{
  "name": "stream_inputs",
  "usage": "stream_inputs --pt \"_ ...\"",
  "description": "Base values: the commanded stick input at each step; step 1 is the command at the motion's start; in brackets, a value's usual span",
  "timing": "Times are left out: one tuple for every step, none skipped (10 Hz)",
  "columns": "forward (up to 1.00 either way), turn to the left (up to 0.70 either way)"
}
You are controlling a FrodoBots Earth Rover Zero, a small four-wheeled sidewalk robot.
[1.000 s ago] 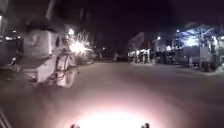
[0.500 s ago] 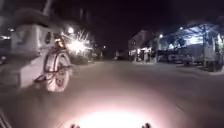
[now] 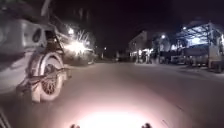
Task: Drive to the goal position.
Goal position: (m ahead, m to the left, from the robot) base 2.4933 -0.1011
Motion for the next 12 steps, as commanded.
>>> stream_inputs --pt "0.70 0.00" --pt "0.70 0.00" --pt "0.70 0.00" --pt "0.70 0.00" --pt "0.70 0.00" --pt "0.70 0.00" --pt "0.70 0.00" --pt "0.70 0.00" --pt "0.70 0.00" --pt "0.70 0.00" --pt "0.70 0.00" --pt "0.70 0.00"
